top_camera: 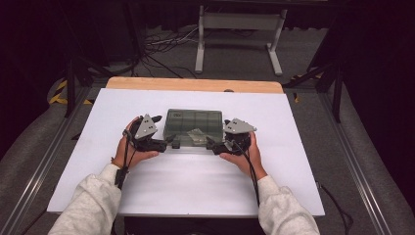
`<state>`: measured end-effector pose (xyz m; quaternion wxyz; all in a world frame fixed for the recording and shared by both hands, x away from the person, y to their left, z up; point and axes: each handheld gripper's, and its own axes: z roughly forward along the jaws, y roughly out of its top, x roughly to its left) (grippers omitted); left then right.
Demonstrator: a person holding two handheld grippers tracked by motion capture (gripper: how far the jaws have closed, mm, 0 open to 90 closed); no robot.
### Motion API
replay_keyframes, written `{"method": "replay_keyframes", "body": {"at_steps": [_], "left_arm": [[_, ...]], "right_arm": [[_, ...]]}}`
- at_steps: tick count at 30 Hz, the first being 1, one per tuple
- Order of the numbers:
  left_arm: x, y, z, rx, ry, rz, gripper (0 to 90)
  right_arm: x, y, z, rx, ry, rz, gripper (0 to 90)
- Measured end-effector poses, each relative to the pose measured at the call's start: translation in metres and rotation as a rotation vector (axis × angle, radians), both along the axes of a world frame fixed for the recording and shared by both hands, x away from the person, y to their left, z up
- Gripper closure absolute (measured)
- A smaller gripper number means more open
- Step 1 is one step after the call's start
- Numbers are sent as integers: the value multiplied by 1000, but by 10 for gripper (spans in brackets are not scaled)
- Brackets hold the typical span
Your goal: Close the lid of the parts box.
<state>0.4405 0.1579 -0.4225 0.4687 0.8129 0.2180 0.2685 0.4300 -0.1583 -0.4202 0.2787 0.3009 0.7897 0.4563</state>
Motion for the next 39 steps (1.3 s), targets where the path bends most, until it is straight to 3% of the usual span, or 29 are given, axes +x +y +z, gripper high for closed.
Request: {"method": "replay_keyframes", "body": {"at_steps": [3, 9, 17, 21, 30, 36, 39], "left_arm": [[0, -1, -1, -7, 3, 2, 81], [-1, -1, 1, -6, -11, -13, 37], [-6, 0, 2, -23, -30, -24, 49], [-11, 1, 5, -25, -64, -3, 42], [-19, 5, 11, -51, -81, -8, 45], [-27, 7, 15, -31, -98, -18, 41], [-30, 9, 17, -43, -104, -15, 41]], "right_arm": [[0, -1, 0, 14, -6, -8, 66], [0, 0, 1, 12, -18, -19, 55], [-2, 1, 2, -1, -38, -35, 60], [-4, 1, 5, -5, -48, -33, 63], [-10, 2, 9, -31, -79, -36, 65], [-15, 0, 14, -31, -95, -29, 69], [-16, -1, 15, -29, -98, -31, 69]]}}
